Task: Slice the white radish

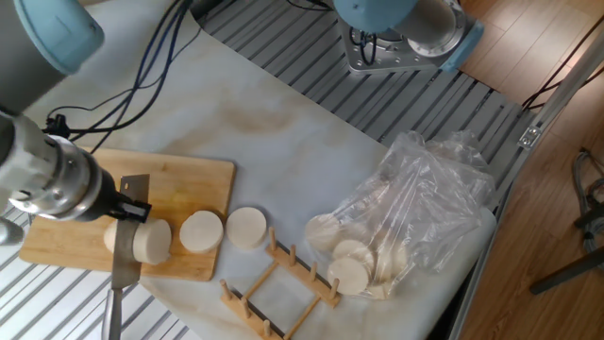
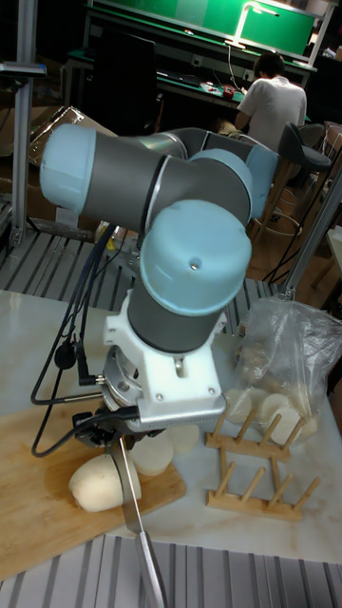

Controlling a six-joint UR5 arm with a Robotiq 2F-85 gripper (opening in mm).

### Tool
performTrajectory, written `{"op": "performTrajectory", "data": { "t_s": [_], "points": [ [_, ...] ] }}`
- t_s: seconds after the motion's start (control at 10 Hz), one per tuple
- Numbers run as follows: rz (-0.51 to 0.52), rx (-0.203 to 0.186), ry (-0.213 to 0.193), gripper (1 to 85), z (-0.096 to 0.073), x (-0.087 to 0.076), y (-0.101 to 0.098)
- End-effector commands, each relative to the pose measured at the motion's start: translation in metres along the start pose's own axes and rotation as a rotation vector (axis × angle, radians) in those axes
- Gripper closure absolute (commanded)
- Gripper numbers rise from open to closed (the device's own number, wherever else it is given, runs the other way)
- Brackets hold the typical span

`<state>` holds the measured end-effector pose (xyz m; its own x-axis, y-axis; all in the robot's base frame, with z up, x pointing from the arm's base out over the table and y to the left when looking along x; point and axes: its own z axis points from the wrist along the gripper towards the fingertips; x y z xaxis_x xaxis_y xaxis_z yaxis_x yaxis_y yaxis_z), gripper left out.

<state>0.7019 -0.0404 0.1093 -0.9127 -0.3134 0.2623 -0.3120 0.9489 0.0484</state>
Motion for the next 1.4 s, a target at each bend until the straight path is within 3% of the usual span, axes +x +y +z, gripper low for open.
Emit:
{"op": "performTrajectory", "data": {
  "t_s": [0.0,0.3,0.4,0.6,1.1,1.3],
  "points": [
    [0.020,0.011,0.050,54.3,0.008,0.011,0.006],
    [0.019,0.015,0.035,58.0,0.007,0.006,0.005],
    [0.020,0.025,0.032,63.7,0.007,0.006,0.002],
    [0.030,0.040,0.035,84.3,0.013,0.013,0.000],
    [-0.042,0.043,0.003,84.3,-0.001,0.023,0.004],
    [-0.070,0.039,-0.059,84.3,0.024,0.016,0.002]
  ]
}}
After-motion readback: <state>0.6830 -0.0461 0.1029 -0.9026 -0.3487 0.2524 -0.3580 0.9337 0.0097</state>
